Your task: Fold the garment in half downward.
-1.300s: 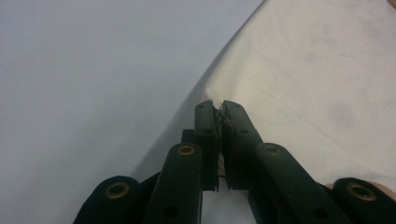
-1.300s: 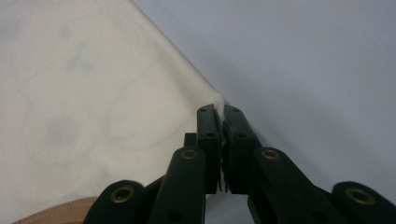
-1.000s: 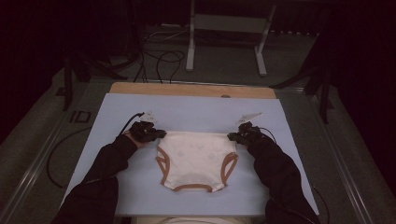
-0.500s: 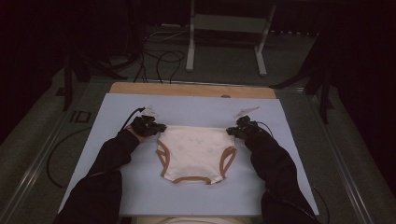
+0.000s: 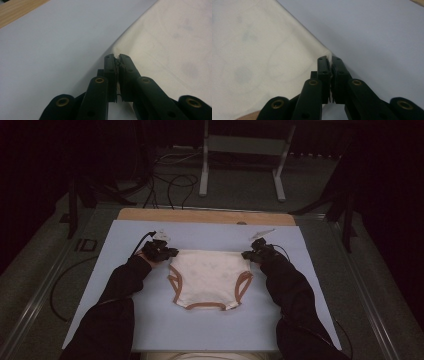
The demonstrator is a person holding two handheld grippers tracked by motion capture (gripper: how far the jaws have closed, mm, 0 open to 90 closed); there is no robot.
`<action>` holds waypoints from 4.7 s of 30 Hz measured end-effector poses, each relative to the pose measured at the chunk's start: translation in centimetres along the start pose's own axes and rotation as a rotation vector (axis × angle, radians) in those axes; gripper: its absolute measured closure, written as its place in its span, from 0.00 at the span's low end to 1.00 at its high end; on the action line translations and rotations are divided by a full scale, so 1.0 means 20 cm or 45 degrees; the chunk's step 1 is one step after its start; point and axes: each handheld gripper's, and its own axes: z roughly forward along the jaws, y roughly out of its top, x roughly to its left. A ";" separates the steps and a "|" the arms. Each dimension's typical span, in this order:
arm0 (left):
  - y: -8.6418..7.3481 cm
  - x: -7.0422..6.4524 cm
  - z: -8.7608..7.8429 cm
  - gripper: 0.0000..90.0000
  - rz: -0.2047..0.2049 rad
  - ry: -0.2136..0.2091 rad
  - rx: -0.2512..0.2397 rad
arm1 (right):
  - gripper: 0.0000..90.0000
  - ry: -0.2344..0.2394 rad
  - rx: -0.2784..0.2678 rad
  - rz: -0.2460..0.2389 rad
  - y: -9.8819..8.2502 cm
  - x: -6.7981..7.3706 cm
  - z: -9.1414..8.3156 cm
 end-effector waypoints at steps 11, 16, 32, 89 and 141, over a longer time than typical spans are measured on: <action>0.01 0.03 0.05 0.95 -0.017 0.020 0.020 | 0.96 -0.013 0.015 0.022 0.03 -0.04 0.04; 0.02 0.04 0.07 0.95 -0.023 0.023 0.029 | 0.96 -0.010 0.030 0.035 0.03 -0.06 0.06; 0.05 0.05 0.13 0.93 -0.041 0.066 0.093 | 0.94 -0.032 0.036 0.054 0.03 -0.08 0.10; 0.09 -0.36 -0.33 0.00 0.091 -0.157 -0.173 | 0.11 0.180 -0.269 -0.064 0.13 0.34 -0.23; -0.16 -0.69 -0.27 0.01 0.274 -0.230 -0.076 | 0.11 0.295 -0.184 -0.214 0.51 0.53 0.11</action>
